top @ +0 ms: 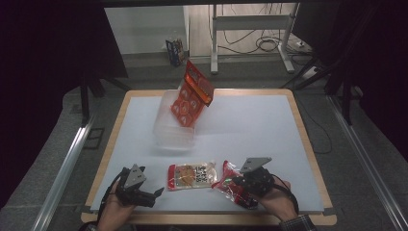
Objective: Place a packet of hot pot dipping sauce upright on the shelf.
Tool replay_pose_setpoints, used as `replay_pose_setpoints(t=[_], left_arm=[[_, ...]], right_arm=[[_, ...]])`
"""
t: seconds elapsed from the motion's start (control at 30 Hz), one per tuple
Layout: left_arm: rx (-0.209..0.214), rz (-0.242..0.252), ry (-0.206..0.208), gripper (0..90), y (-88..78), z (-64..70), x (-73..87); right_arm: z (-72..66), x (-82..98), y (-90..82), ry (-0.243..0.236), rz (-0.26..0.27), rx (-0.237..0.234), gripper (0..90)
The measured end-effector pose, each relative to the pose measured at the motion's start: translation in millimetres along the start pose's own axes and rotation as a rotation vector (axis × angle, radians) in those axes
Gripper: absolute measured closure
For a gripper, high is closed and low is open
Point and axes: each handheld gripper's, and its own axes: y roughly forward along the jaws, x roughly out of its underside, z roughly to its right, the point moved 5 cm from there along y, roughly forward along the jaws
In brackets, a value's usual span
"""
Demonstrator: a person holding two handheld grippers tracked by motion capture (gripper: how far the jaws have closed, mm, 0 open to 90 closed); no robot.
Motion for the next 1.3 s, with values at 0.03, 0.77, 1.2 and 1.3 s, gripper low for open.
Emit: replay_pose_setpoints(t=[0.03,0.77,1.2,1.3], left_arm=[[0.0,-0.001,0.0,1.3,0.2,0.1,0.1],[-0.004,-0.018,0.02,1.3,2.3,1.9,0.3],[0.006,-0.021,0.008,1.6,3.6,3.0,-1.4],[0.018,-0.019,-0.012,1.7,4.4,4.2,-3.2]], right_arm=[[-1.5,2.3,-0.5,-0.001,-0.002,-0.001,88.4],[-11.8,19.9,15.6,-0.09,-0.124,0.067,88.7],[14.0,15.6,17.8,-0.066,-0.126,0.165,88.7],[20.3,14.1,18.5,-0.058,-0.125,0.182,88.8]])
